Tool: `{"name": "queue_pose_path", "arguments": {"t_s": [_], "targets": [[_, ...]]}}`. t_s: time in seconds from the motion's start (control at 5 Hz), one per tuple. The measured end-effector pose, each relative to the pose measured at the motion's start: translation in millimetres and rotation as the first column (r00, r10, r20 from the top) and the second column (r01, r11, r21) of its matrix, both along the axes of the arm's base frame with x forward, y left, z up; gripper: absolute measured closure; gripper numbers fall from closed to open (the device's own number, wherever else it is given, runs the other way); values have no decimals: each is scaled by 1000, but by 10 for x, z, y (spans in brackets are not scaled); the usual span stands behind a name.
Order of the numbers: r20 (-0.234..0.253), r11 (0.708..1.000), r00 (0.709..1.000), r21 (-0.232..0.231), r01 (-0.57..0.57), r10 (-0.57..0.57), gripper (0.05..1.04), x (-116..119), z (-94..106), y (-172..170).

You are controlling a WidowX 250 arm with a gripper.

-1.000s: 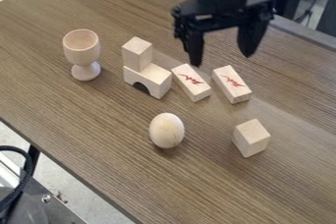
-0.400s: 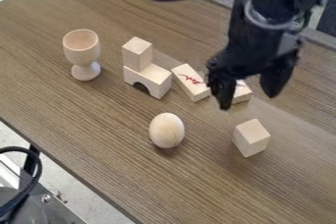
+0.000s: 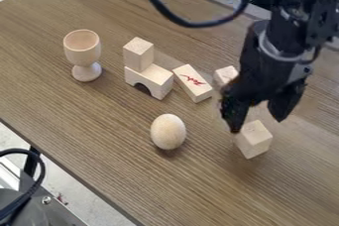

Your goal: Move the cube on top of the wooden block shaped like a bridge, beside another cube

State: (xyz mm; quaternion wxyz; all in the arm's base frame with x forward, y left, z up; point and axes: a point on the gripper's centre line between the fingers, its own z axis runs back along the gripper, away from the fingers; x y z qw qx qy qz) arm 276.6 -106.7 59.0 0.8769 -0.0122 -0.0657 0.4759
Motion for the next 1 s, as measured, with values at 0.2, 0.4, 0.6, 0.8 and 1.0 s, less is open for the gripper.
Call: {"name": "queue_pose_path", "arguments": {"t_s": [0.2, 0.4, 0.6, 0.8, 1.0], "targets": [[20, 1000, 1000, -7, -16, 16, 85, 38, -8, -25], [36, 999, 999, -1, -35, 35, 85, 76, -35, -17], [52, 999, 998, 5, -42, 42, 85, 105, -52, -11], [40, 999, 998, 11, -41, 41, 85, 102, -105, -15], [24, 999, 999, 13, -46, 46, 85, 95, -143, -21]]}}
